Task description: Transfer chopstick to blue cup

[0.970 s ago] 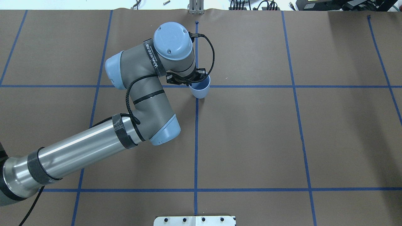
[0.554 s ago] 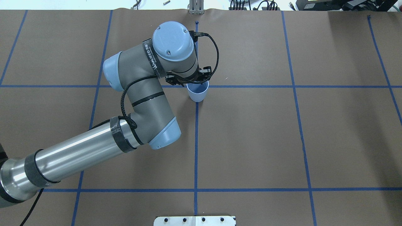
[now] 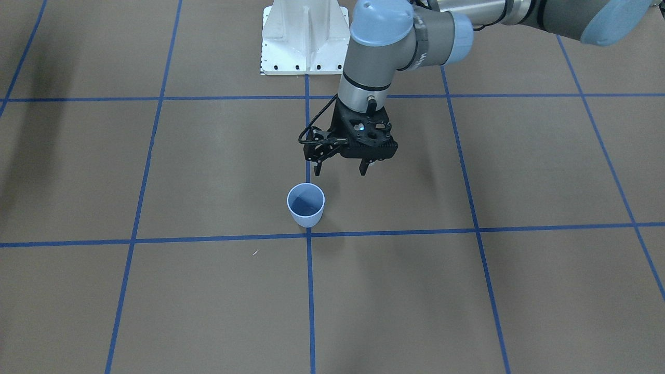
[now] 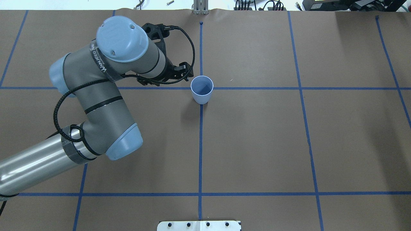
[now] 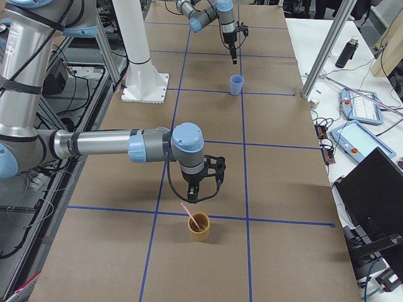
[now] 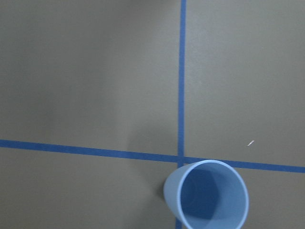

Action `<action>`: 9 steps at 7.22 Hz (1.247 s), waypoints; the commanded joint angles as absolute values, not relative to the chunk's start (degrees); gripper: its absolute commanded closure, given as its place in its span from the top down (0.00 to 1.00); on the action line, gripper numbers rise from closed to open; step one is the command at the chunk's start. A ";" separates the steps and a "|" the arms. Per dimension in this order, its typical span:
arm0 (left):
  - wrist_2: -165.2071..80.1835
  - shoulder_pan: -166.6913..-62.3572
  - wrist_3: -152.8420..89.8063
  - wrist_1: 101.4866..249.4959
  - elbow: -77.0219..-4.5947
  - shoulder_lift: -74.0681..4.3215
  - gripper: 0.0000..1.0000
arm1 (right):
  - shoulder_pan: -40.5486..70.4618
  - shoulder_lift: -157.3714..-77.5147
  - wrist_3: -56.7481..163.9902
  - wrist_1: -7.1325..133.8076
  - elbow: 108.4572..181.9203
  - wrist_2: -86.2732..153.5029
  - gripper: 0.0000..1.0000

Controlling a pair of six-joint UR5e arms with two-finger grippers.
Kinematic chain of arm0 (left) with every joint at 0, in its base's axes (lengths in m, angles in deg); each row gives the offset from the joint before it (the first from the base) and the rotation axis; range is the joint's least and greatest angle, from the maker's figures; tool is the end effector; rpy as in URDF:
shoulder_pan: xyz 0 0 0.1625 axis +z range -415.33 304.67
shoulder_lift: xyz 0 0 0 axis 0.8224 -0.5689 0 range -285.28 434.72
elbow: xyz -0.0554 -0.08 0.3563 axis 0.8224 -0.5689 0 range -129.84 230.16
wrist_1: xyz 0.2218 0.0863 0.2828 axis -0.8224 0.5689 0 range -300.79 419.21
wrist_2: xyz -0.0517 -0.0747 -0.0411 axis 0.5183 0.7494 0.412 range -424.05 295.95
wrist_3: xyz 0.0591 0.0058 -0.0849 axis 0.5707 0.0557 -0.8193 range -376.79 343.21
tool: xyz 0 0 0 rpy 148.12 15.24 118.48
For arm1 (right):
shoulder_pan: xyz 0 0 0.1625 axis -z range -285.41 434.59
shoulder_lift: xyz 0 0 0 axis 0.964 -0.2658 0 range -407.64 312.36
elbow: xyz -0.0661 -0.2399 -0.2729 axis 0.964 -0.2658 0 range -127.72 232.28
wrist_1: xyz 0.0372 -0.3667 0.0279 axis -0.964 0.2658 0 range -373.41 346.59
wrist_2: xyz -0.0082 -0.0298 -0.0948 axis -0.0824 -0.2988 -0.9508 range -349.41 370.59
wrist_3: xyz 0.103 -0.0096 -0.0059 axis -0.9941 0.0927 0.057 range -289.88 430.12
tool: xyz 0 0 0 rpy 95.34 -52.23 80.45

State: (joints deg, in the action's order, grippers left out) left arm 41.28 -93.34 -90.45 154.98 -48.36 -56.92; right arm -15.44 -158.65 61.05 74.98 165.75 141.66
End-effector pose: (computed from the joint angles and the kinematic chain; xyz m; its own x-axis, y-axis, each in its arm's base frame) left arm 0.4114 -0.4559 0.1472 0.5421 -0.0795 -0.8366 0.2804 0.9556 0.0908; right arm 0.0655 -0.3170 0.5633 0.7446 0.1115 0.6582 -0.1193 0.9923 -0.0332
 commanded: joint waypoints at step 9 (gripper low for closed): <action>41.60 -93.65 -90.44 155.01 -52.85 -52.72 0.98 | -16.20 -158.12 45.86 65.52 156.43 147.09 0.00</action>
State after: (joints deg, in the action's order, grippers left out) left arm 41.67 -93.65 -90.44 155.01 -52.80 -52.77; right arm -16.20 -158.75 45.90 65.95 156.53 146.85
